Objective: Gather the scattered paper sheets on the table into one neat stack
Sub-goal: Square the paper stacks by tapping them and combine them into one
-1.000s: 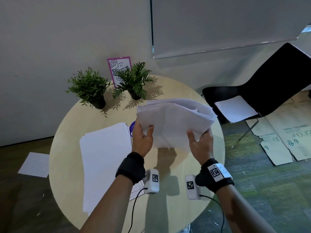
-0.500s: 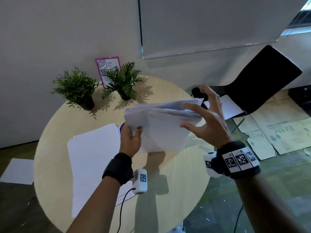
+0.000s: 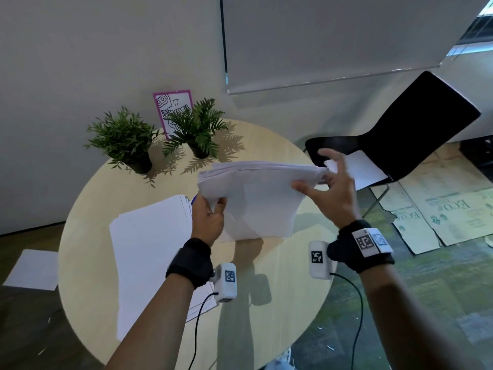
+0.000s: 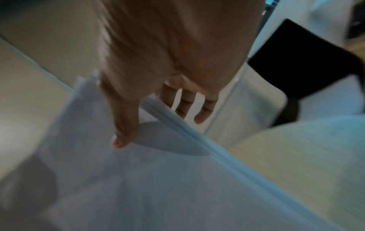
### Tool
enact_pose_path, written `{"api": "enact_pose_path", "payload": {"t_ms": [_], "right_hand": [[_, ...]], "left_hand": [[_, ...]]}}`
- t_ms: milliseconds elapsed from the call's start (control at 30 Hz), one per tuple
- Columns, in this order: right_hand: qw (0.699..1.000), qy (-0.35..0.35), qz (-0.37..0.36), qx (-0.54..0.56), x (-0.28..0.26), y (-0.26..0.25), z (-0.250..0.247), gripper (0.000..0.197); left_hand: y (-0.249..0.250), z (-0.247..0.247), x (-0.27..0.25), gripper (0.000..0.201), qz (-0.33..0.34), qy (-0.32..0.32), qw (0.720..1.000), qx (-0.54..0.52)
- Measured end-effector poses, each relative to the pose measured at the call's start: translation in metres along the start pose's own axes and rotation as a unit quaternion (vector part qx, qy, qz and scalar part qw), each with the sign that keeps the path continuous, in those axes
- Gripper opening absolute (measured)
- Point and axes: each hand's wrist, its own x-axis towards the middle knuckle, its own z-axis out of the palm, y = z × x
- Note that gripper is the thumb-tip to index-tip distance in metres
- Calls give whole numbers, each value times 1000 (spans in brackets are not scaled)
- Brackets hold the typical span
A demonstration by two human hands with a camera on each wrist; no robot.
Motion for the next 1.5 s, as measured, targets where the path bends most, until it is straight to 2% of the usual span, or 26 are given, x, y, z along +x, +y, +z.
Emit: {"api": "enact_pose_path", "payload": {"t_ms": [33, 67, 133, 167, 267, 367, 433, 467, 533, 600, 700, 767, 867, 967, 1067, 1200, 1267, 1333, 1500], "right_hand": [[1000, -18, 23, 12, -4, 9, 5, 61], [998, -41, 47, 24, -9, 18, 12, 49], [992, -79, 96, 9, -19, 32, 28, 15], [990, -79, 116, -4, -23, 36, 35, 13], [990, -41, 131, 4, -31, 34, 50, 12], [996, -7, 86, -3, -33, 23, 50, 8], [997, -1, 70, -12, -38, 22, 49, 7], [997, -6, 74, -6, -41, 24, 50, 11], [994, -23, 103, 23, -50, 36, 53, 37], [991, -28, 122, 45, -57, 41, 57, 51], [989, -9, 136, 56, -58, 37, 65, 36], [991, -3, 119, 63, -56, 27, 68, 29], [993, -4, 86, 86, -54, 23, 65, 35], [993, -9, 76, 88, -58, 29, 62, 46], [993, 7, 85, 83, -59, 30, 66, 41], [993, 34, 86, 71, -59, 38, 65, 32], [992, 27, 103, 60, -62, 40, 67, 22], [992, 36, 108, 59, -64, 33, 68, 19], [991, 115, 6, 67, -55, -4, 69, 24]], "left_hand": [[1, 0, 0, 39, -2, 0, 1000, -1], [2, 0, -1, 39, -4, 0, 1000, -2], [4, 1, -2, 40, -12, -1, 1000, -3], [6, 2, -3, 41, -16, -2, 1000, -3], [14, 2, -5, 43, -9, 1, 1000, 1], [22, -2, -8, 42, 14, 13, 1000, -13], [20, -6, -13, 50, 16, 20, 999, -43], [17, -9, -16, 57, 6, 15, 998, -57], [8, -11, -23, 70, -28, 3, 998, -65], [3, -10, -28, 69, -52, -3, 997, -62], [4, -2, -27, 56, -59, 8, 997, -48], [11, 2, -25, 51, -43, 15, 998, -40], [22, -2, -21, 46, -15, 7, 998, -68], [22, -10, -23, 56, 3, -5, 996, -89], [19, -8, -22, 57, -27, -9, 996, -79], [17, -5, -25, 30, -62, 5, 997, -35], [11, -2, -28, 41, -76, 13, 997, -22], [17, -3, -31, 36, -45, 13, 999, 2], [59, -4, -21, 35, 47, 73, 996, -36]]}}
